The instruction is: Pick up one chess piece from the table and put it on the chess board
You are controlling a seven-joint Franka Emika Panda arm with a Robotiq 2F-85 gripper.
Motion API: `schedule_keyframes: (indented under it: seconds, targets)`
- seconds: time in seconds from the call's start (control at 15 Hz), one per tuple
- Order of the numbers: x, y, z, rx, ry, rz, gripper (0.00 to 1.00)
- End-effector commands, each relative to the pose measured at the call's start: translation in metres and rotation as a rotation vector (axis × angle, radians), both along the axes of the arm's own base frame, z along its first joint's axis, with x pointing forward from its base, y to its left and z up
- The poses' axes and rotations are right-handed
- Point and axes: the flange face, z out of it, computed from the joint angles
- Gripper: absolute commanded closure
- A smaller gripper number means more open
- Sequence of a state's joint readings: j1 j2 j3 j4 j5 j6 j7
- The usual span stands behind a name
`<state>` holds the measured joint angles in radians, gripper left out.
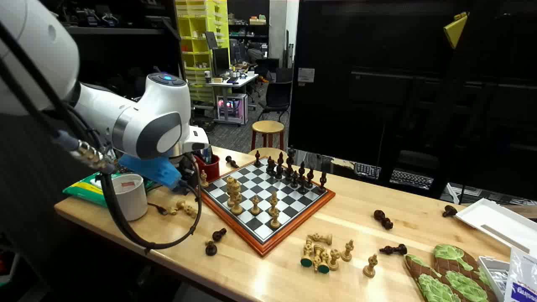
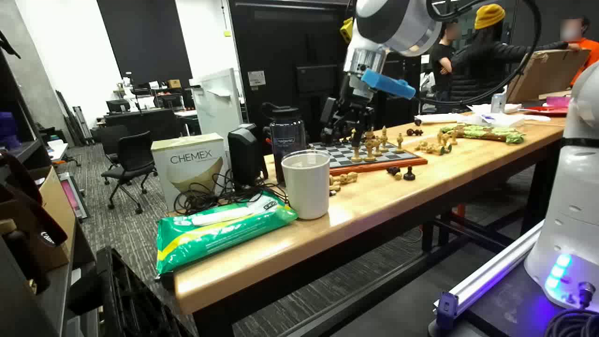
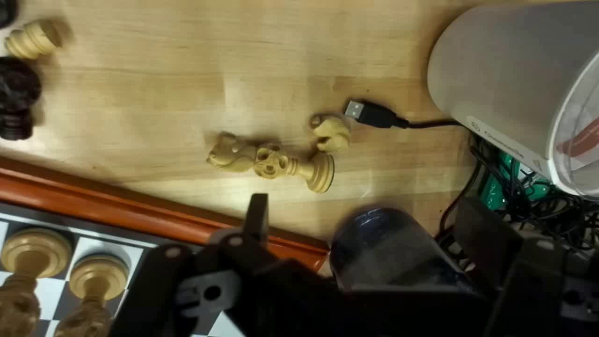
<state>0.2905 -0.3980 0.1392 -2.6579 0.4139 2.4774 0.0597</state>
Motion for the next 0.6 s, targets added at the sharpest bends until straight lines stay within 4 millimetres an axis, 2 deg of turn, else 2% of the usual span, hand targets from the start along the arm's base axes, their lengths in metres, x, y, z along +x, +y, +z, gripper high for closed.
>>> schedule_keyframes:
  seconds: [0.0, 0.13, 0.27, 0.4, 0.53]
  targets:
    - [0.0, 0.0, 0.001, 0.0, 0.001, 0.0, 0.0]
    - [0.0, 0.0, 0.001, 0.0, 0.001, 0.0, 0.0]
    - [0.0, -0.014, 0.006, -0.015, 0.012, 0.002, 0.0]
    - [0.001, -0.036, 0.013, -0.03, 0.023, -0.004, 0.0]
    - [0.003, -0.068, 0.021, -0.066, 0.038, -0.022, 0.0]
